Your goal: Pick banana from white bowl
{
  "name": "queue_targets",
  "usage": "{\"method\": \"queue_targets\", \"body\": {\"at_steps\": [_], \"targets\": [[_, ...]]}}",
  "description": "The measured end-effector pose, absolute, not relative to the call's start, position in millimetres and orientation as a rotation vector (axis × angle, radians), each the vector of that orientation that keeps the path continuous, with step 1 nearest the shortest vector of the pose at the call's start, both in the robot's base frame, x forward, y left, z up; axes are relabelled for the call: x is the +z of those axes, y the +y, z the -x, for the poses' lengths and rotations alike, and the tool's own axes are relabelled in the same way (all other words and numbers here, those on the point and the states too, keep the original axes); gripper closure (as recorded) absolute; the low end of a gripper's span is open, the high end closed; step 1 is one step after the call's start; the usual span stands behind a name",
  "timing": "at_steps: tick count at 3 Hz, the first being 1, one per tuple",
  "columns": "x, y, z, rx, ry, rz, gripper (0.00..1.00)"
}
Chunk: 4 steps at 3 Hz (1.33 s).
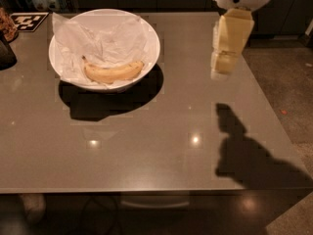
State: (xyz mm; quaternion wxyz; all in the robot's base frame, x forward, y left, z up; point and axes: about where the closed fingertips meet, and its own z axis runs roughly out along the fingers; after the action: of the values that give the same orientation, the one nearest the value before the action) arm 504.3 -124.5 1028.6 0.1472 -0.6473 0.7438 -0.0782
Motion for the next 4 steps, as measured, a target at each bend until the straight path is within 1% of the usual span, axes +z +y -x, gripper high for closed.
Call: {"method": "queue_targets", "body": {"at_steps": [2,4], "targets": [[1040,-101,-521,-0.216,2.045,1.840,0.00],[1054,-51,-575,-0.169,1.973,1.864,0.00]]}}
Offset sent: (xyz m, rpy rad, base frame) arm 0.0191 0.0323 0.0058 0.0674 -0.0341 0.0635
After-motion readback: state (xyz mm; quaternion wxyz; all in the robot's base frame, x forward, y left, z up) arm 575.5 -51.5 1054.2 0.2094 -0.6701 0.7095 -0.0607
